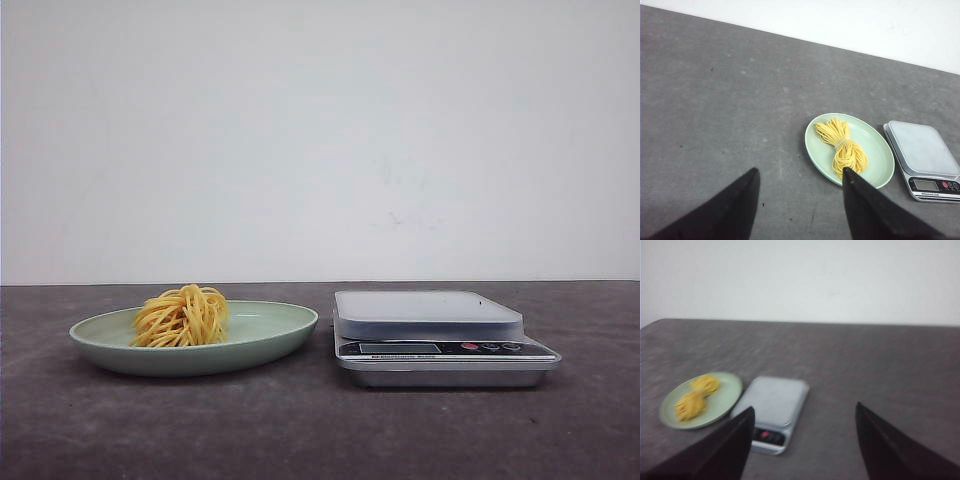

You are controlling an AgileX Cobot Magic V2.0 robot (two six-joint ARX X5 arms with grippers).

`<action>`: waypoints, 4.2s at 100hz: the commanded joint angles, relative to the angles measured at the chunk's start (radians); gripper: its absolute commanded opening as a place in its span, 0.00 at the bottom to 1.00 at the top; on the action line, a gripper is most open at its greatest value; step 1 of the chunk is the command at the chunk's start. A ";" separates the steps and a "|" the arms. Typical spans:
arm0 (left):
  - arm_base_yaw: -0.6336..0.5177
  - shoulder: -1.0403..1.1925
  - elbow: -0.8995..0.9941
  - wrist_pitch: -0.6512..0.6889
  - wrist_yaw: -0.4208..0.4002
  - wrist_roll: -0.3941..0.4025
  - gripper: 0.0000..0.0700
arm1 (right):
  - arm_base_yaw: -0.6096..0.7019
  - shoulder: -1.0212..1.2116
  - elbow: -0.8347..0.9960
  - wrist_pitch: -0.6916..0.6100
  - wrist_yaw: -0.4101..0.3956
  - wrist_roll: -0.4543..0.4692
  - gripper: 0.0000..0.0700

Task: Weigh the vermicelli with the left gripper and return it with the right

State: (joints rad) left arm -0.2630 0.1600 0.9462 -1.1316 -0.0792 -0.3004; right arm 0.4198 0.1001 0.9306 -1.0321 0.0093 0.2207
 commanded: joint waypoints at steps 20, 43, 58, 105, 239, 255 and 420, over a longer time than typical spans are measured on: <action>-0.001 -0.004 0.011 0.014 0.000 0.005 0.33 | -0.120 0.000 -0.121 0.146 -0.176 0.054 0.27; -0.001 -0.004 0.010 0.082 -0.003 0.027 0.00 | -0.135 0.000 -0.131 0.211 -0.157 0.053 0.00; -0.001 -0.004 0.010 0.105 -0.003 0.023 0.01 | -0.135 0.000 -0.131 0.195 -0.171 0.081 0.00; -0.001 -0.004 0.010 0.107 0.001 0.021 0.01 | -0.135 0.000 -0.131 0.196 -0.169 0.082 0.00; 0.206 -0.157 -0.933 1.038 0.035 0.187 0.01 | -0.135 0.000 -0.130 0.202 -0.166 0.082 0.00; 0.207 -0.156 -0.933 0.940 0.042 0.196 0.01 | -0.135 0.000 -0.130 0.202 -0.166 0.082 0.00; 0.210 -0.156 -0.932 0.944 0.060 0.214 0.01 | -0.463 -0.096 -0.608 0.657 -0.084 -0.257 0.00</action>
State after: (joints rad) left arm -0.0544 0.0051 0.0315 -0.1841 -0.0216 -0.0959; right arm -0.0433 0.0032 0.3664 -0.4149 -0.0753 -0.0265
